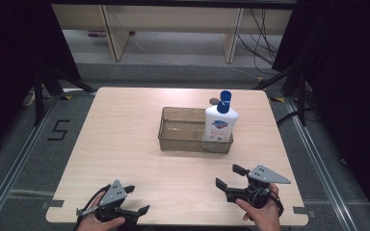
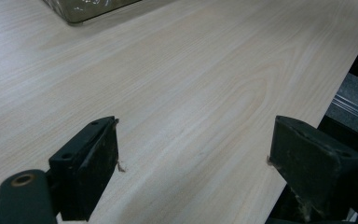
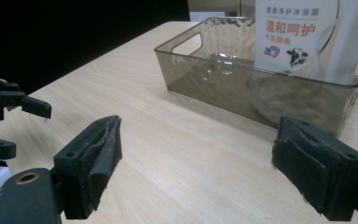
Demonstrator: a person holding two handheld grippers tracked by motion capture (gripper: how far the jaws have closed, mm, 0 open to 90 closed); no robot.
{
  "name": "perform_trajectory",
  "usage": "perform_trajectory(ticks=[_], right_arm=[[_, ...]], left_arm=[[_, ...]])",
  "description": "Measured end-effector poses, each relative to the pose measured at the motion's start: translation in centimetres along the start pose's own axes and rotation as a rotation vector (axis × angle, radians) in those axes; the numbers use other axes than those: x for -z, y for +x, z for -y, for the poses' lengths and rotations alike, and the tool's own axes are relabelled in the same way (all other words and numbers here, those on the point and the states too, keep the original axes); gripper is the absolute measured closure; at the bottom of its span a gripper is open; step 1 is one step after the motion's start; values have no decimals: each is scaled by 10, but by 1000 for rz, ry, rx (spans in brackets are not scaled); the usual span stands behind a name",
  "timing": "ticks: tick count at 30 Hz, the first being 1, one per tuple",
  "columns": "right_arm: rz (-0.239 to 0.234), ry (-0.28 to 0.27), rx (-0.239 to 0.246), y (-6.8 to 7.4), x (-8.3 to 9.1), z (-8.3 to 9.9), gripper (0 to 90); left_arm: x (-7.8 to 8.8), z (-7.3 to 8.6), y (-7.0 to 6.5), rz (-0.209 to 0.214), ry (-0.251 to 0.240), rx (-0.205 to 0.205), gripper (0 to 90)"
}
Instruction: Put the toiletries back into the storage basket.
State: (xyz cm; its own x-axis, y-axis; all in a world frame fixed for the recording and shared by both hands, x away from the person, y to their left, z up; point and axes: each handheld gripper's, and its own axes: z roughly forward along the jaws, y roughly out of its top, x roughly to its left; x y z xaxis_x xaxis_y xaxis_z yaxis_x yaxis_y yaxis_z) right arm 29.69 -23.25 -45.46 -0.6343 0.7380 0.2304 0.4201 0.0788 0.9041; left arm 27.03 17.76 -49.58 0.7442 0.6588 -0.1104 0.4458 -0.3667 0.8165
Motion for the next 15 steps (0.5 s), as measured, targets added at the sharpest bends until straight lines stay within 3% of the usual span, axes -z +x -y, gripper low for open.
perform_trajectory(ticks=[2, 3, 4, 5, 7, 8, 10, 11, 14, 15], right_arm=[[-1, 2, 24, -1, 0, 1, 154], [-10, 14, -26, 3, 1, 2, 153], [-9, 9, 15, 0, 1, 3, 153], [-8, 5, 14, 1, 1, 4, 153], [-8, 12, 17, 1, 1, 6, 153], [-12, 16, -4, 3, 1, 7, 153], [-15, 25, 6, 2, 3, 8, 152], [-19, 18, 5, 3, 2, 9, 153], [-10, 31, -5, 5, 4, 12, 153], [-10, 27, 23, 3, 3, 13, 153]], left_arm=[[-1, 0, -1, 7, -13, 15, 149], [-1, 0, -2, 11, -21, 25, 149], [-1, 0, -2, 11, -21, 25, 149], [0, 0, 0, -1, 2, -1, 149], [-1, 0, -2, 9, -22, 28, 149], [-1, 0, -2, 8, -17, 28, 149], [0, 0, 0, 0, 2, 4, 149], [-1, 0, -2, 9, -15, 23, 149], [-1, 0, -2, 11, -20, 23, 149], [-1, 0, -2, 11, -20, 23, 149]])
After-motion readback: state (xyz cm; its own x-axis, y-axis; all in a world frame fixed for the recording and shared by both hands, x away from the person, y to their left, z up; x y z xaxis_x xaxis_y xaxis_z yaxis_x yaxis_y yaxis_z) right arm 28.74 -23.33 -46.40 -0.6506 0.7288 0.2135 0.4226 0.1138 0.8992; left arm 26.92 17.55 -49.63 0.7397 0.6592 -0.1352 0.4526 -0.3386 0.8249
